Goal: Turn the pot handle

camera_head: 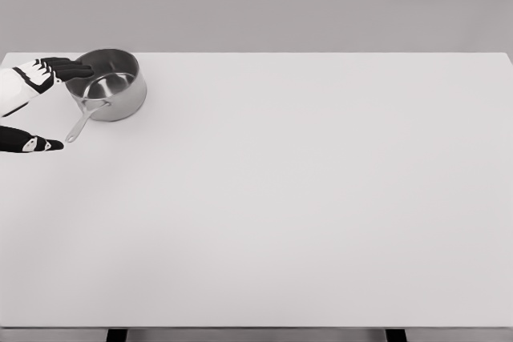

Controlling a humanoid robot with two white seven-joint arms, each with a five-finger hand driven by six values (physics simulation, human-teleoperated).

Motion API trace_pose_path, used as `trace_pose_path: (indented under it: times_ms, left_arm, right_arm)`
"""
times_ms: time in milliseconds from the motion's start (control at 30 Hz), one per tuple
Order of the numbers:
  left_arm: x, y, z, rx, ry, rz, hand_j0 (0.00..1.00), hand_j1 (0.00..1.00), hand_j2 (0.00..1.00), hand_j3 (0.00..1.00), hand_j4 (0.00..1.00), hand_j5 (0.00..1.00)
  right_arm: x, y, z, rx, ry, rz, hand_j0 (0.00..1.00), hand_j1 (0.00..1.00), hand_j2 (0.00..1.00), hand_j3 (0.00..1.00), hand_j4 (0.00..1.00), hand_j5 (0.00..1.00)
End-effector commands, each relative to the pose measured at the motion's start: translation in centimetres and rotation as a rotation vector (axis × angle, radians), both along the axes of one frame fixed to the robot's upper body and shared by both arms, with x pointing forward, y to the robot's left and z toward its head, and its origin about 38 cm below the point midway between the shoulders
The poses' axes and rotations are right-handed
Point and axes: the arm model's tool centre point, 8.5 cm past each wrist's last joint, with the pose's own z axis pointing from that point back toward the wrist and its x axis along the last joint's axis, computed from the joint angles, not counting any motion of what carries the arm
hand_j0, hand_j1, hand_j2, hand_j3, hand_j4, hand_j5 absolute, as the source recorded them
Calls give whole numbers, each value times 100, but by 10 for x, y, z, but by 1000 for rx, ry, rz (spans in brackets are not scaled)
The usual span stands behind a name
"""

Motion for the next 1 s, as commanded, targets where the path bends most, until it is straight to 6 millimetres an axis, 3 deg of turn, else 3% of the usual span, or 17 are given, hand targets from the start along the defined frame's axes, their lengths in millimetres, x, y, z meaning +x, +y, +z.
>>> trace_pose_path:
  times_ms: [0, 100, 233, 533, 633, 700, 733, 833, 967]
  left_arm:
    - [0, 1, 0, 10, -2, 5, 100, 100, 100, 100, 100, 100]
    - [1, 1, -7, 82, -15, 24, 100, 100, 100, 100, 100, 100]
    - [6, 2, 3, 69, -157, 78, 100, 100, 100, 100, 100, 100]
    - [10, 2, 6, 115, -186, 88, 100, 100, 100, 100, 100, 100]
    - [32, -24, 12, 119, -267, 65, 100, 100, 100, 100, 100, 100]
    - [53, -46, 3, 112, -268, 41, 100, 100, 100, 100, 100, 100]
    - [68, -69, -3, 110, -279, 18, 100, 100, 100, 100, 100, 100]
    - [83, -100, -20, 131, -302, 19, 100, 100, 100, 100, 100, 100]
    - [99, -108, -53, 172, -247, 63, 100, 100, 100, 100, 100, 100]
  right_arm:
    - [1, 0, 0, -3, -3, -4, 100, 100, 100, 100, 100, 100]
    - [1, 0, 0, -3, -3, -7, 100, 100, 100, 100, 100, 100]
    - [1, 0, 0, -3, -3, -7, 100, 100, 100, 100, 100, 100]
    - [1, 0, 0, -3, -3, -7, 100, 100, 100, 100, 100, 100]
    - [1, 0, 0, -3, -3, -7, 100, 100, 100, 100, 100, 100]
    - [1, 0, 0, -3, -3, -7, 100, 100, 100, 100, 100, 100]
    - [1, 0, 0, -3, -3, -7, 100, 100, 100, 100, 100, 100]
    - [1, 0, 0, -3, -3, -7, 100, 100, 100, 100, 100, 100]
    - [0, 0, 0, -3, -2, -9, 100, 100, 100, 100, 100, 100]
